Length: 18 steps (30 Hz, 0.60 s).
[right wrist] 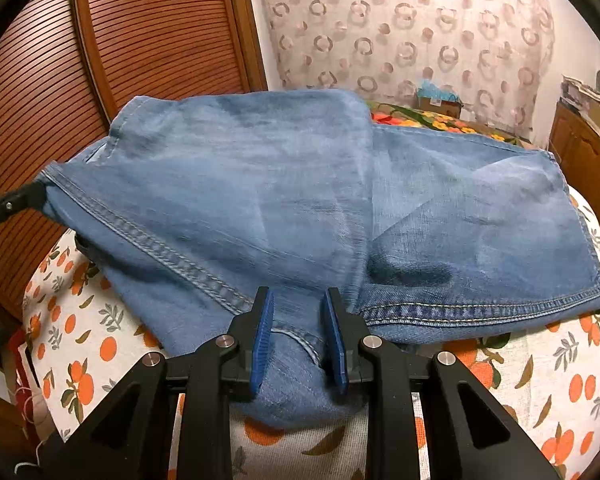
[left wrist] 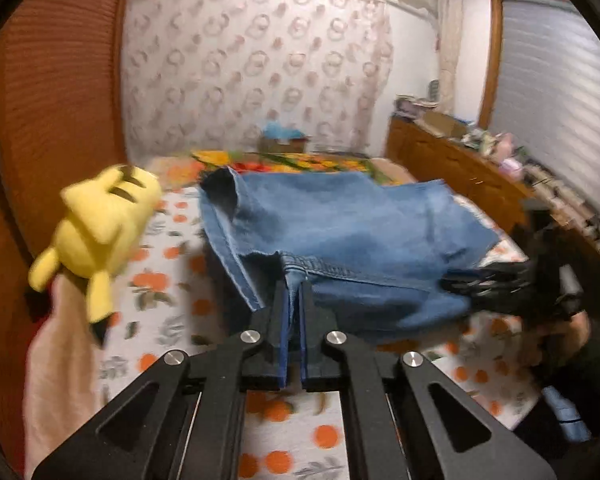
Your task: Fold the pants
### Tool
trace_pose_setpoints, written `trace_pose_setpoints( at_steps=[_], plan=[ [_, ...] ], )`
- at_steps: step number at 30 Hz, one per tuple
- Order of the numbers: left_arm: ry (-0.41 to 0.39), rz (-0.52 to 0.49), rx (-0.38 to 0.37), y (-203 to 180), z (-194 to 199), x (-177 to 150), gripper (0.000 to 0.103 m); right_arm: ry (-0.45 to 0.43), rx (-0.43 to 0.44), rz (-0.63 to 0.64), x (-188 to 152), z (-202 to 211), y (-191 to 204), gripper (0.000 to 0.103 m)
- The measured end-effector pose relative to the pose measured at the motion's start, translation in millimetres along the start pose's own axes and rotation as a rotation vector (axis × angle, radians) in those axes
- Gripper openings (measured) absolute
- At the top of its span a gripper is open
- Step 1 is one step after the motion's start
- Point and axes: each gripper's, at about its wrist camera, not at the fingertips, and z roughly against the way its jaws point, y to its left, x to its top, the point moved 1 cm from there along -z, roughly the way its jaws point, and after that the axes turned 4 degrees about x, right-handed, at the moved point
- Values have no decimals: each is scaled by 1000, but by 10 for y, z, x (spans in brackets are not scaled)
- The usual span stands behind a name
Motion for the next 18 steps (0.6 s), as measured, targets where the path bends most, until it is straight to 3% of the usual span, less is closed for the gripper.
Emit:
trace_pose_setpoints(
  at_steps=[5, 10, 17, 18],
  plan=[
    [100, 36, 34, 175, -243, -241, 5, -13, 63, -63, -49, 156, -110, 27],
    [134, 33, 50, 162, -297, -321, 11, -32, 55, -83, -131, 362, -258, 27],
    [53, 57, 30, 227, -102, -241, 49, -33, 16, -78, -280, 559, -339, 27],
    [48, 52, 31, 221, -91, -219, 49, -34, 12, -81, -302, 580, -353, 27]
  ],
)
